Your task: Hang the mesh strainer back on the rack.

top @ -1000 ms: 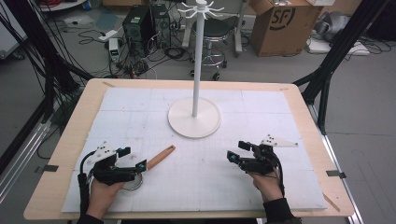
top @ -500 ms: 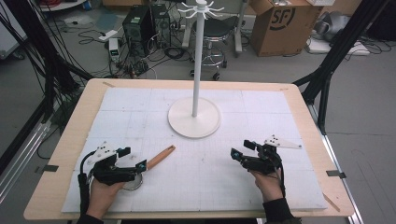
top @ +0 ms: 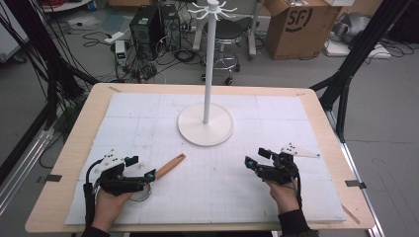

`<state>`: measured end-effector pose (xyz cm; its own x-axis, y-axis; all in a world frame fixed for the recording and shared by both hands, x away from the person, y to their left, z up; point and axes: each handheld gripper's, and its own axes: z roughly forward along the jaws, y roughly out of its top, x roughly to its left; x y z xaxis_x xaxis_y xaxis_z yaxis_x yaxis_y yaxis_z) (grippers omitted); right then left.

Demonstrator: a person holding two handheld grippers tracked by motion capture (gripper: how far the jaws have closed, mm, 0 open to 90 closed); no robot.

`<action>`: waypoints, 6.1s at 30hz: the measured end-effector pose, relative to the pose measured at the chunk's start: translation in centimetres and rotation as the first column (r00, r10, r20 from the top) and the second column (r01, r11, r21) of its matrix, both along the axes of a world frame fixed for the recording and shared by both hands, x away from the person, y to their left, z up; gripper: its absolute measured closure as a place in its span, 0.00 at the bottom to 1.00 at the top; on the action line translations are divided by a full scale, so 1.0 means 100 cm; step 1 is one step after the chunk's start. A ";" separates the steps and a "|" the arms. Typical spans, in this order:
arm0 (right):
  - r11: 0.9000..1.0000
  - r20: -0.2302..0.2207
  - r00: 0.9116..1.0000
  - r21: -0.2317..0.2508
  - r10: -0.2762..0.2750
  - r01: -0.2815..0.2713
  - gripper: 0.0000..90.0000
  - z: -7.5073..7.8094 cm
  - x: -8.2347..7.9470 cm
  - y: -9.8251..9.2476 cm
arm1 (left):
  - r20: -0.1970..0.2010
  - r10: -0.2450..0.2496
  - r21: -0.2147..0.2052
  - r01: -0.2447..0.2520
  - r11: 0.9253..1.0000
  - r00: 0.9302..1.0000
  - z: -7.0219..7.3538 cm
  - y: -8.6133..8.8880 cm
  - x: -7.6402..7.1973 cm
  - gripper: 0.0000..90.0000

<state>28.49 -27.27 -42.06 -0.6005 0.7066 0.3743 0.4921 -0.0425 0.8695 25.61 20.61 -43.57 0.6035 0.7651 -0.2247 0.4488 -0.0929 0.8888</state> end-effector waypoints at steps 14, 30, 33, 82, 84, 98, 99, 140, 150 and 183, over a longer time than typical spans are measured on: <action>1.000 -0.006 1.000 0.013 -0.010 0.010 0.21 0.000 0.000 -0.003 | -0.124 -0.077 0.118 0.091 0.989 0.989 0.011 -0.010 0.015 0.30; 0.999 -0.007 0.999 0.021 -0.037 0.037 0.23 0.000 0.001 -0.009 | -0.317 -0.115 0.144 0.167 0.975 0.942 0.004 -0.017 0.032 0.50; 0.999 -0.002 0.999 0.017 -0.040 0.040 0.23 -0.001 0.001 -0.010 | -0.349 -0.111 0.189 0.186 0.964 0.930 0.002 -0.022 0.036 0.51; 0.999 0.000 0.999 0.033 -0.042 0.042 0.25 -0.001 0.001 -0.011 | -0.376 -0.047 0.493 0.243 0.836 0.925 0.012 -0.058 0.037 0.77; 0.999 -0.001 0.999 0.034 -0.043 0.043 0.25 -0.001 0.001 -0.011 | -0.377 -0.039 0.507 0.242 0.827 0.925 0.012 -0.060 0.037 0.77; 0.998 0.003 0.999 0.033 -0.051 0.050 0.25 -0.001 0.001 -0.012 | -0.344 -0.049 0.484 0.221 0.847 0.938 0.010 -0.056 0.033 0.78; 0.998 0.001 0.999 0.034 -0.051 0.051 0.25 -0.001 0.000 -0.013 | -0.348 -0.048 0.478 0.221 0.850 0.936 0.010 -0.055 0.034 0.78; 0.995 0.016 0.996 0.049 -0.084 0.083 0.26 -0.001 0.001 -0.014 | -0.238 -0.044 0.459 0.153 0.875 0.970 0.001 -0.051 0.020 0.79; 0.994 0.021 0.996 0.056 -0.091 0.090 0.26 0.001 0.000 -0.017 | -0.226 -0.080 0.339 0.155 0.928 0.971 0.012 -0.040 0.021 0.79; 0.993 0.015 0.996 0.071 -0.093 0.092 0.26 0.000 0.002 -0.020 | -0.170 -0.270 -0.302 0.211 0.930 0.948 0.069 -0.014 0.042 0.79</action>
<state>28.65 -29.27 -42.09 -0.5408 0.7320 0.4145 0.4676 -0.1480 0.8715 29.78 19.16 -36.64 0.6796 0.4919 -0.5443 0.6185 0.0149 0.7857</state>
